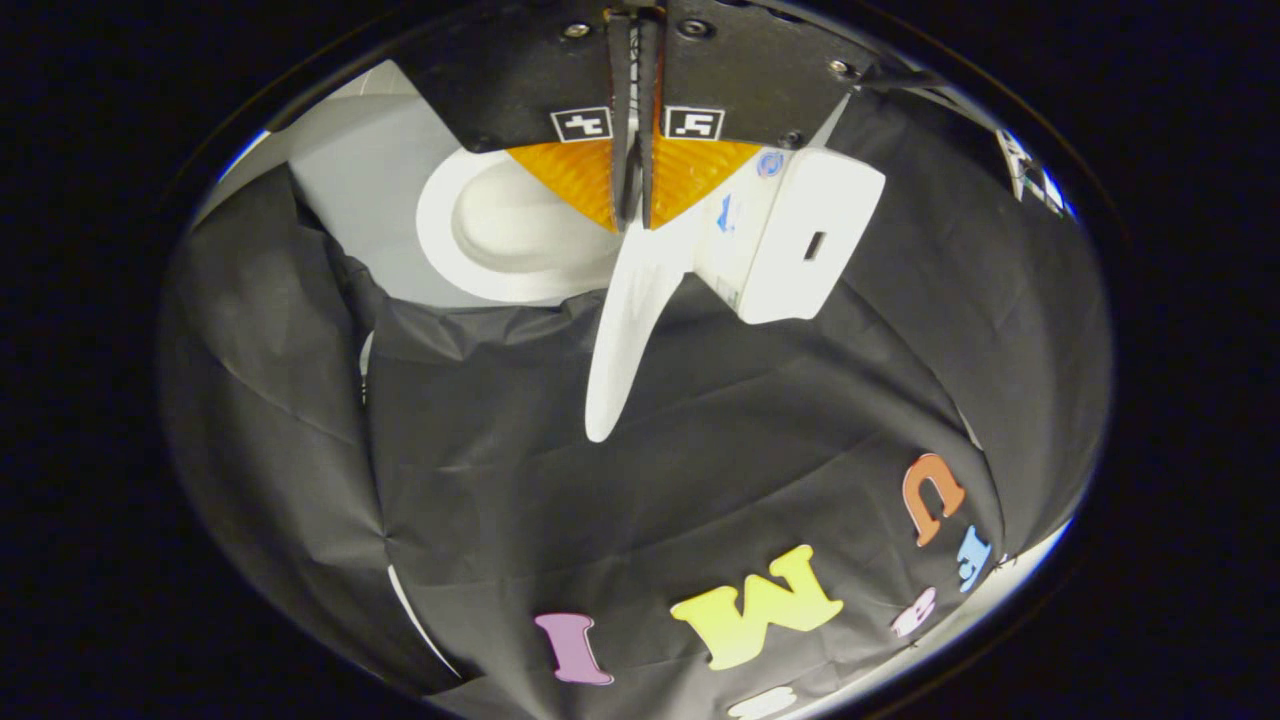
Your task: Open the toilet lid.
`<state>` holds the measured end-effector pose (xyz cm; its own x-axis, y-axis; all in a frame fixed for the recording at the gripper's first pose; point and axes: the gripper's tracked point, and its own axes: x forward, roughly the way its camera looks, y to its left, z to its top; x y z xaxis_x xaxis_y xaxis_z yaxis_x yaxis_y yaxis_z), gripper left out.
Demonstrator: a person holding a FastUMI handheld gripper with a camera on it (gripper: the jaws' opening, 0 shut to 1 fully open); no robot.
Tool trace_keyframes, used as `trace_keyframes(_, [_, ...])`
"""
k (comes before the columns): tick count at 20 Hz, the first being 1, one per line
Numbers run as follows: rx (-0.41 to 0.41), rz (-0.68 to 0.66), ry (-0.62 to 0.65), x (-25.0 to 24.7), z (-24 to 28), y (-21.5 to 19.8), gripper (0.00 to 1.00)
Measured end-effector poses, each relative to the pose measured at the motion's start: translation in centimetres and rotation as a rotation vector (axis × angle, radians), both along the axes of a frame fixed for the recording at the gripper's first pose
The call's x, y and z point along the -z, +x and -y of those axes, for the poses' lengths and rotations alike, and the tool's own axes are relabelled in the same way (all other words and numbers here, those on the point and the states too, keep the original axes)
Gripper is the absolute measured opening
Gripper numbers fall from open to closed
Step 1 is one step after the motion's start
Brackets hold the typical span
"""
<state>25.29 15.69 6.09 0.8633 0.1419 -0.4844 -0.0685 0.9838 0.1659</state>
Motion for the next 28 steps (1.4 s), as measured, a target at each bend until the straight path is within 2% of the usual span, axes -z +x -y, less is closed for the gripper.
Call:
trace_keyframes(14, [-0.128,0.045,-0.175,-2.5,-10.8,-0.7,0.06])
trace_keyframes(28, [-0.168,0.088,-0.322,-2.2,-18.4,-0.9,0.06])
